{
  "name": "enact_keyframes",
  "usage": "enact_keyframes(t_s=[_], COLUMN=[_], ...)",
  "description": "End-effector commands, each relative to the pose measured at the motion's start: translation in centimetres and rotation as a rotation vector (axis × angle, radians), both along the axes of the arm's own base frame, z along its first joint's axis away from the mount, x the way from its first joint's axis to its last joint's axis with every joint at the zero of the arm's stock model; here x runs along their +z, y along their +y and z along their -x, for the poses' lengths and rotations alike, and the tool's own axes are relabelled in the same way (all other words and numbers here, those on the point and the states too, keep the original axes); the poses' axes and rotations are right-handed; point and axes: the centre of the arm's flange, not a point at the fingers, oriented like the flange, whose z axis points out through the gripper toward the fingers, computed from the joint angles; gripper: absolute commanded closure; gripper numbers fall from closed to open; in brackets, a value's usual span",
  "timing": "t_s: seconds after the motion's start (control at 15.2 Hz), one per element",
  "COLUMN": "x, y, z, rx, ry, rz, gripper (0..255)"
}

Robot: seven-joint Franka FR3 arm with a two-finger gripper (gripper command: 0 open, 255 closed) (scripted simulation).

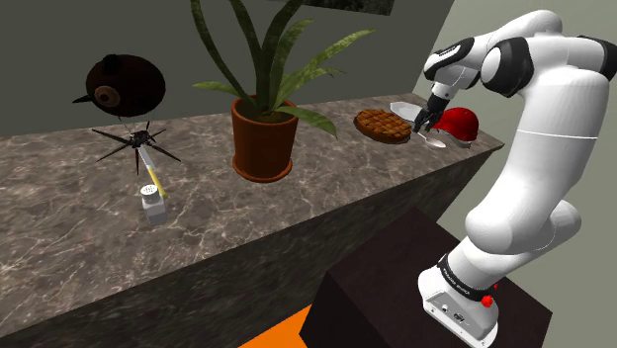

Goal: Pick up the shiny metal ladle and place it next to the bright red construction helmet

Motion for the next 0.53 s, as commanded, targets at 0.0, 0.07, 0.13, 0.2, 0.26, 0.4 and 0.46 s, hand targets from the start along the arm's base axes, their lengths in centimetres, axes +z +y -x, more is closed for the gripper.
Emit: enact_keyframes(t_s=[0.0,0.07,0.13,0.2,0.26,0.4,0.46], x=[1.8,3.2,4.2,4.2,4.2,4.2,4.2], y=[-0.3,-0.4,-0.6,-0.6,-0.6,-0.6,-0.6], z=[-0.1,-0.1,-0.2,-0.2,-0.2,-0.2,-0.2], rx=[0.000,0.000,0.000,0.000,0.000,0.000,0.000], ry=[0.000,0.000,0.000,0.000,0.000,0.000,0.000], rz=[0.000,0.000,0.000,0.000,0.000,0.000,0.000], gripper=[0,0,0,0,0,0,0])
